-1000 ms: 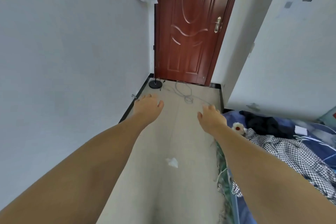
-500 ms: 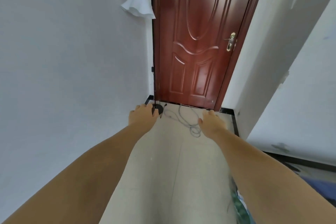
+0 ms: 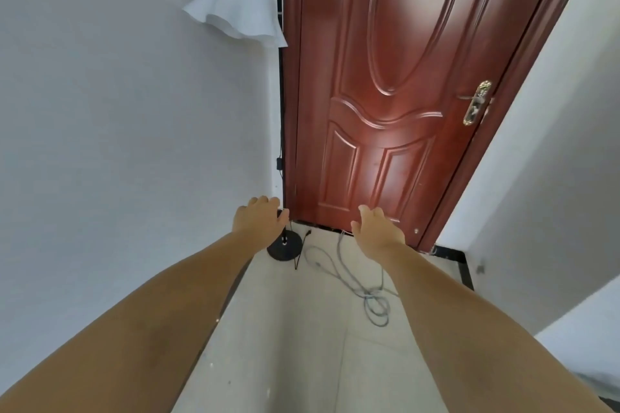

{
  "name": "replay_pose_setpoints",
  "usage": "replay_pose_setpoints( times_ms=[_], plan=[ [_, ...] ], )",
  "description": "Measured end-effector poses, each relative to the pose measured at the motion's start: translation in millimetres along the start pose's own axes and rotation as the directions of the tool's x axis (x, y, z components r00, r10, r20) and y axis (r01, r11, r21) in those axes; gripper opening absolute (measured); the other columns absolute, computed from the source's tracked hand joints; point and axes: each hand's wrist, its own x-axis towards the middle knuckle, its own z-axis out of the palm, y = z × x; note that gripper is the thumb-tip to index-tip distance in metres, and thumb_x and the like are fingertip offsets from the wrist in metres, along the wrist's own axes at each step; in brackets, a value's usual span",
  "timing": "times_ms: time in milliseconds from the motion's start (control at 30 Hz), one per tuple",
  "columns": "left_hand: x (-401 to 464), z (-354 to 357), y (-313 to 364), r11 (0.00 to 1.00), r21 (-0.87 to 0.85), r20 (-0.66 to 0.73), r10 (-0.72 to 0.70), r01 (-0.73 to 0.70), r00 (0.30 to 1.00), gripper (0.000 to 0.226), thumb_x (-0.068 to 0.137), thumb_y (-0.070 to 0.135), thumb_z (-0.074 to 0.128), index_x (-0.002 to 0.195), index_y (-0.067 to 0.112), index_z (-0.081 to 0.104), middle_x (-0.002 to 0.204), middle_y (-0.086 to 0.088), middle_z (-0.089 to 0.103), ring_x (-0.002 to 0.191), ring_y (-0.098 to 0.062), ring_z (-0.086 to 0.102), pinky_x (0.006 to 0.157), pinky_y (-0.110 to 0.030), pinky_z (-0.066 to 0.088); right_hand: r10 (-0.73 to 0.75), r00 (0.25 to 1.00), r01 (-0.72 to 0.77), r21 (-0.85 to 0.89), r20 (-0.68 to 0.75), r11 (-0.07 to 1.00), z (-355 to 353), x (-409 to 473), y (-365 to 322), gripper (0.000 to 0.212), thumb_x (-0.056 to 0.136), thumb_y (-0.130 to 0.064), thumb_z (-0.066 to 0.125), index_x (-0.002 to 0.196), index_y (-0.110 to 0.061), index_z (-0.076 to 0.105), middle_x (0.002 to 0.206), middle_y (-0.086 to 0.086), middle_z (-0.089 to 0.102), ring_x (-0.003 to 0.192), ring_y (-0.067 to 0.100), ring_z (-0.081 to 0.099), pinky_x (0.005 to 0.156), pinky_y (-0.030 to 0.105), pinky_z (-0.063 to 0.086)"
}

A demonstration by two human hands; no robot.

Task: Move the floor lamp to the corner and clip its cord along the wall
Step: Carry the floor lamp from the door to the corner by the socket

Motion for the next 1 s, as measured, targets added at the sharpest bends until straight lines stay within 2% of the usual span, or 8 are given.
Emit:
replay_pose_setpoints(
  times_ms=[133,267,333,400,600,767,867,1000],
  plan=[
    [100,15,-1,0.998,-0.056,0.049,-0.004,0.007,0.999,0.044,0.097,0.039,0.028,0.119,0.01,0.053,0.111,-0.012,0.061,0.103,-0.027,0.055,0.087,-0.041,0.047,0.008,0.999,-0.007,-0.019,0.054,1.0,1,92,11,0.046,0.098,-0.034,0.03,0.141,-0.017,0.029,0.134,0.012,0.042,0.119,0.033,0.048,0.085,0.044,0.046],
    [186,44,3,0.999,-0.029,0.098,0.047,-0.044,0.994,0.043,0.097,0.039,0.028,0.112,0.011,0.057,0.108,-0.011,0.061,0.1,-0.026,0.055,0.085,-0.039,0.048,0.063,0.993,-0.062,-0.011,0.098,0.998,12,188,31,0.047,0.098,-0.036,0.03,0.141,-0.018,0.029,0.135,0.011,0.042,0.12,0.033,0.047,0.088,0.044,0.044],
    [227,58,-2,0.999,-0.025,0.119,0.03,-0.027,0.992,0.044,0.097,0.039,0.028,0.112,0.011,0.058,0.109,-0.011,0.061,0.101,-0.027,0.055,0.086,-0.04,0.048,0.05,0.99,-0.049,-0.009,0.131,0.999,22,236,37,0.046,0.098,-0.036,0.029,0.14,-0.018,0.03,0.134,0.012,0.042,0.118,0.034,0.049,0.084,0.043,0.043],
    [269,75,-8,0.999,-0.034,0.125,-0.033,0.037,0.992,0.044,0.097,0.039,0.028,0.113,0.011,0.059,0.111,-0.011,0.061,0.103,-0.027,0.056,0.087,-0.041,0.049,0.019,0.986,-0.018,-0.004,0.164,1.0,36,286,44,0.045,0.098,-0.036,0.03,0.139,-0.018,0.031,0.133,0.012,0.043,0.116,0.034,0.05,0.082,0.043,0.043],
    [378,124,-17,0.943,-0.129,0.185,-0.28,0.306,0.942,0.046,0.097,0.04,0.028,0.112,0.01,0.06,0.109,-0.011,0.062,0.101,-0.027,0.056,0.085,-0.042,0.048,-0.075,0.96,0.078,-0.002,0.268,0.997,70,432,60,0.046,0.097,-0.037,0.031,0.139,-0.018,0.032,0.135,0.013,0.043,0.117,0.035,0.05,0.092,0.046,0.044],
    [436,175,-30,0.902,-0.14,0.285,-0.359,0.409,0.889,0.046,0.097,0.04,0.028,0.118,0.013,0.059,0.114,-0.012,0.061,0.107,-0.031,0.056,0.086,-0.043,0.047,-0.139,0.915,0.144,0.017,0.378,0.989,114,519,46,0.044,0.096,-0.032,0.035,0.136,-0.012,0.037,0.133,0.019,0.045,0.121,0.038,0.047,0.098,0.046,0.041],
    [470,213,-51,0.855,-0.133,0.351,-0.433,0.502,0.83,0.046,0.096,0.04,0.029,0.115,0.012,0.06,0.116,-0.013,0.061,0.107,-0.032,0.057,0.087,-0.041,0.046,-0.173,0.893,0.199,-0.02,0.417,0.98,149,558,37,0.041,0.096,-0.029,0.035,0.132,-0.011,0.041,0.13,0.02,0.048,0.118,0.037,0.049,0.095,0.043,0.041],
    [512,275,-80,0.827,-0.106,0.419,-0.466,0.552,0.779,0.044,0.095,0.04,0.03,0.105,0.011,0.062,0.11,-0.012,0.063,0.1,-0.03,0.058,0.083,-0.038,0.047,-0.157,0.887,0.143,0.067,0.434,0.988,204,612,31,0.041,0.097,-0.031,0.034,0.133,-0.01,0.038,0.132,0.019,0.045,0.116,0.036,0.052,0.088,0.043,0.044]
  ],
)
